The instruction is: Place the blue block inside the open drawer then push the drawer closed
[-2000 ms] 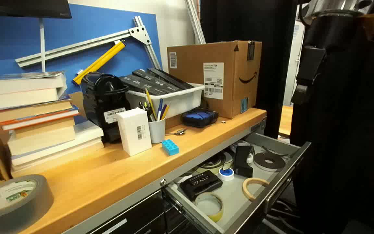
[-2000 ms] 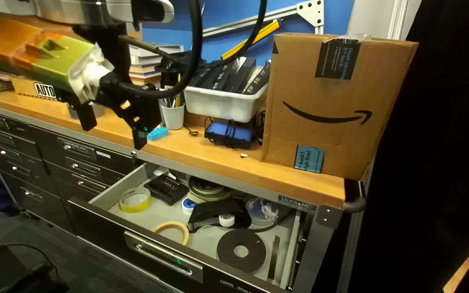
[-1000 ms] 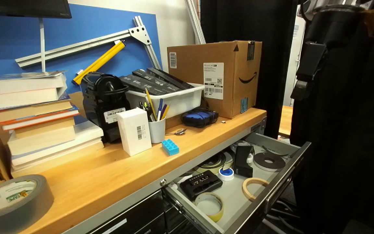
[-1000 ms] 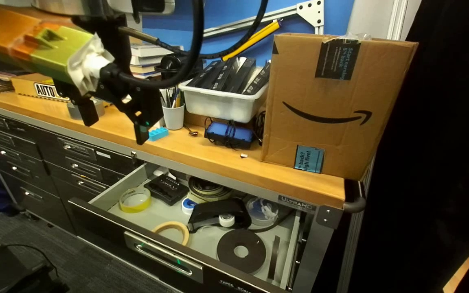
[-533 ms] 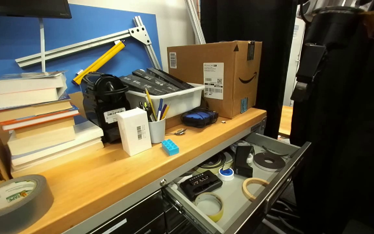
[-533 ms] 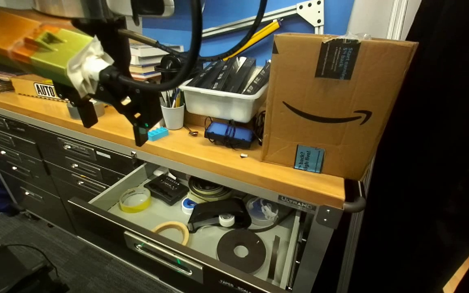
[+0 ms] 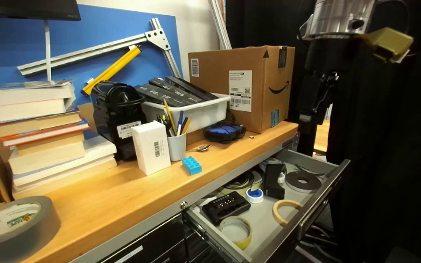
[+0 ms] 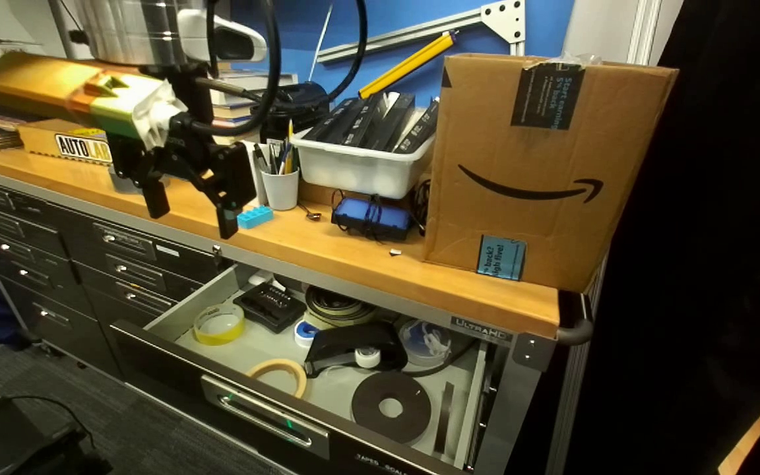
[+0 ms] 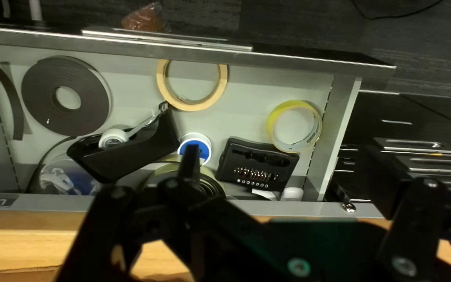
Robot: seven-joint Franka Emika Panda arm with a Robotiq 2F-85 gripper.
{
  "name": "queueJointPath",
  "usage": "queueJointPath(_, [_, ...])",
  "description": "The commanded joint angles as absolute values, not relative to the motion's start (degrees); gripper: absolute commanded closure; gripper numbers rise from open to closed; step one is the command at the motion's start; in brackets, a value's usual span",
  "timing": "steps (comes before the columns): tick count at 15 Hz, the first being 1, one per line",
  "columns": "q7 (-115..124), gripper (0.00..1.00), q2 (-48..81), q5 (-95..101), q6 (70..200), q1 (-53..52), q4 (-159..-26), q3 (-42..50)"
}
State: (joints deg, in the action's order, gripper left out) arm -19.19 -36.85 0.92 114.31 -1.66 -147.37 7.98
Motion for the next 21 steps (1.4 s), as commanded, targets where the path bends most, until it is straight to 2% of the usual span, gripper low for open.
queueJointPath(1, [-13.9, 0.0, -28.5, 0.1, 119.4, -2.9, -143.9, 3.9])
queueJointPath(12, [-3.8, 0.0, -2.5, -2.0, 129.6, -5.5, -128.8, -3.1])
queueJointPath(21, [0.1, 0.0, 8.9, -1.8, 131.7, -6.3, -120.5, -5.9])
